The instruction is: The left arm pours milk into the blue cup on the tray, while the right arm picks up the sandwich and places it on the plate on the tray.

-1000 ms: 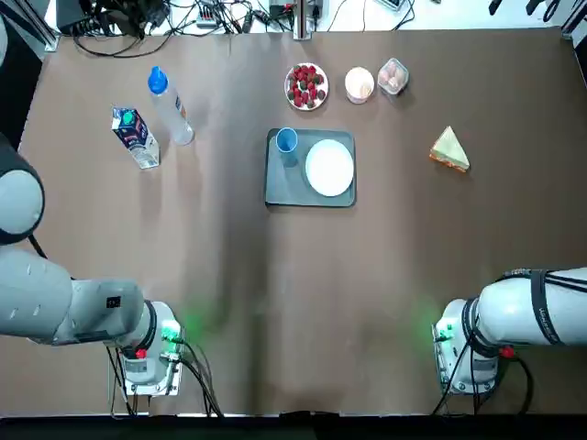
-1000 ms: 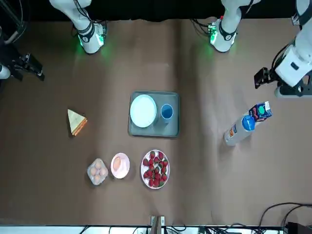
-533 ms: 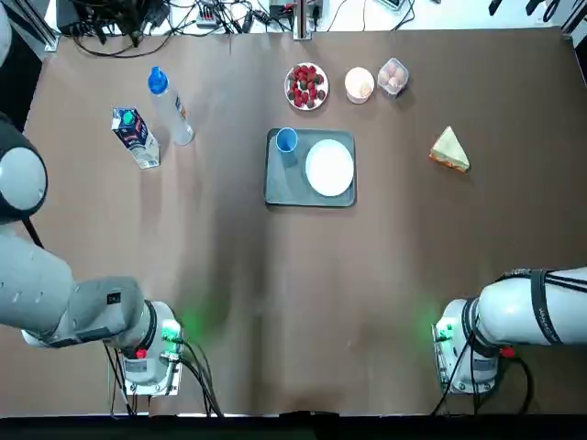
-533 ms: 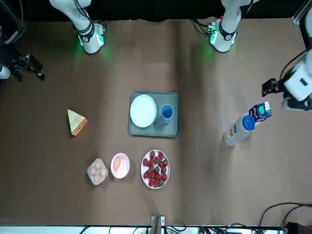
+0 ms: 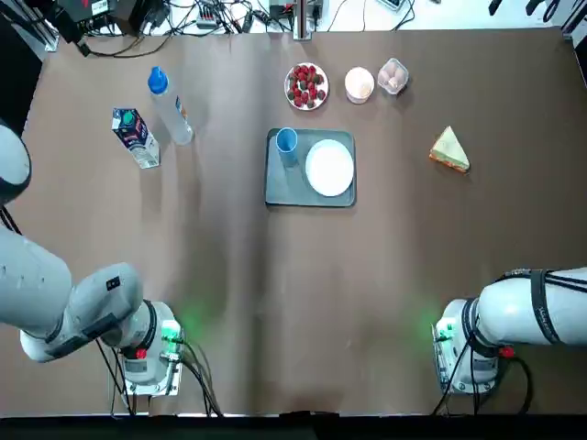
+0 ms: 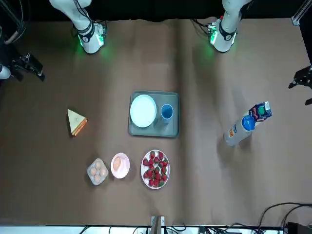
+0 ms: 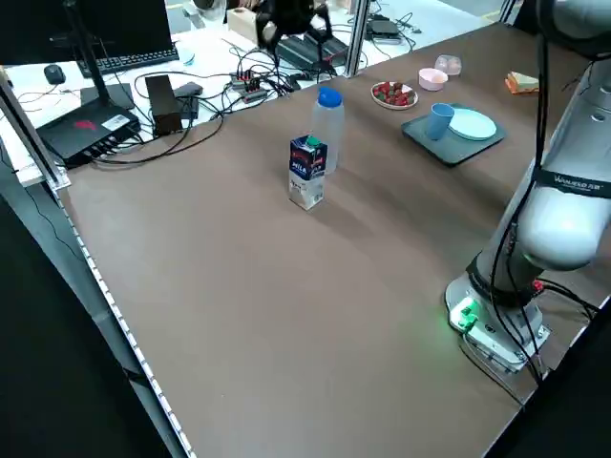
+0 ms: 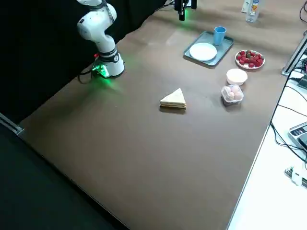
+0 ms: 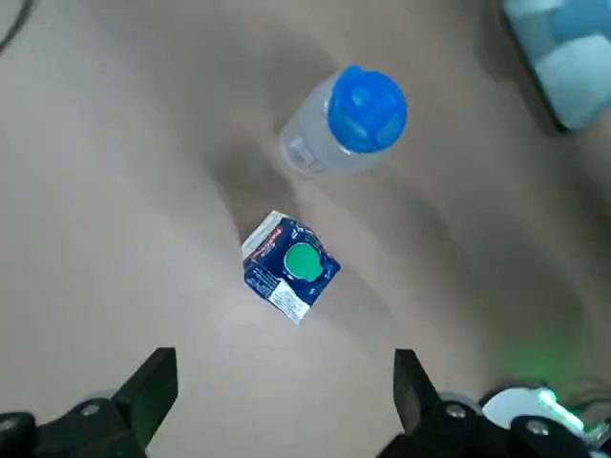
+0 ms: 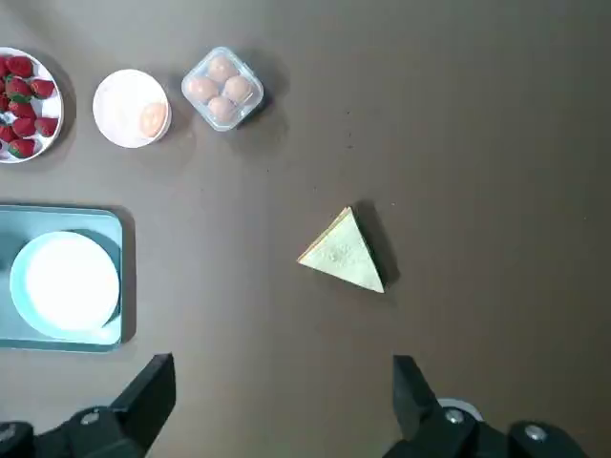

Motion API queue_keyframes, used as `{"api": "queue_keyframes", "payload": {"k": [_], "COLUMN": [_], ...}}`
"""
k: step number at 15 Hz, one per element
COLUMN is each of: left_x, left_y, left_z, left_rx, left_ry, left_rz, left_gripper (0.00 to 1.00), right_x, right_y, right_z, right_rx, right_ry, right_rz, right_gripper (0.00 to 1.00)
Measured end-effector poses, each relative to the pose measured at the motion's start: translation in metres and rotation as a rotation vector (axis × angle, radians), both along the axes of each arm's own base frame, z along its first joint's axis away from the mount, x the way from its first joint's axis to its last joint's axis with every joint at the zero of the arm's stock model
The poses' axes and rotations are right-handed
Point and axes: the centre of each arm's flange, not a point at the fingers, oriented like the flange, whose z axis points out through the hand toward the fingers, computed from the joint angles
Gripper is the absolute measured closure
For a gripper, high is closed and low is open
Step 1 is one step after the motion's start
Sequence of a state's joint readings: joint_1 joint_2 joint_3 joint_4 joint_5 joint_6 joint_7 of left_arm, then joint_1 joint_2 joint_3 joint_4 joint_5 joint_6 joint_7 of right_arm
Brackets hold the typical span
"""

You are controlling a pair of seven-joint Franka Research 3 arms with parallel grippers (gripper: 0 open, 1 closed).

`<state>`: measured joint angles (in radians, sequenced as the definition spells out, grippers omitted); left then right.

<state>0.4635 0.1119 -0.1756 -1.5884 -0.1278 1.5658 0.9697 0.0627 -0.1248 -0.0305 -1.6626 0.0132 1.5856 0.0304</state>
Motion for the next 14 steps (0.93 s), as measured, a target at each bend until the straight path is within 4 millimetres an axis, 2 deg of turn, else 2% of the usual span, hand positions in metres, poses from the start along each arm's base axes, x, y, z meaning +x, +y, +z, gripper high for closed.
{"api": "queue_keyframes", "payload": {"k": [2, 4, 6, 9, 11, 12, 14], "left_x": [-0.002, -0.007, -0.011, -0.015, -0.015, -0.014, -0.013], "left_y": [0.043, 0.090, 0.124, 0.156, 0.173, 0.188, 0.197], "left_z": [-0.030, -0.068, -0.110, -0.174, -0.208, -0.232, -0.243], "left_rx": [-0.100, -0.191, -0.294, -0.427, -0.473, -0.493, -0.521], "left_ry": [-0.013, -0.032, -0.073, -0.144, -0.193, -0.231, -0.270], "left_rz": [-0.061, -0.129, -0.228, -0.368, -0.453, -0.505, -0.497], "left_gripper": [0.00, 0.00, 0.00, 0.00, 0.00, 0.00, 0.00], "right_x": [0.000, 0.000, 0.000, 0.000, 0.000, 0.000, 0.002], "right_y": [0.000, 0.000, 0.000, 0.000, 0.000, 0.000, -0.002], "right_z": [0.000, 0.000, 0.000, 0.000, 0.000, 0.000, -0.004], "right_rx": [0.000, 0.000, 0.000, 0.000, 0.000, 0.000, -0.001], "right_ry": [0.000, 0.000, 0.000, 0.000, 0.000, 0.001, 0.008], "right_rz": [0.000, 0.000, 0.000, 0.000, 0.000, 0.000, -0.004], "right_gripper": [0.00, 0.00, 0.00, 0.00, 0.00, 0.00, 0.00]}}
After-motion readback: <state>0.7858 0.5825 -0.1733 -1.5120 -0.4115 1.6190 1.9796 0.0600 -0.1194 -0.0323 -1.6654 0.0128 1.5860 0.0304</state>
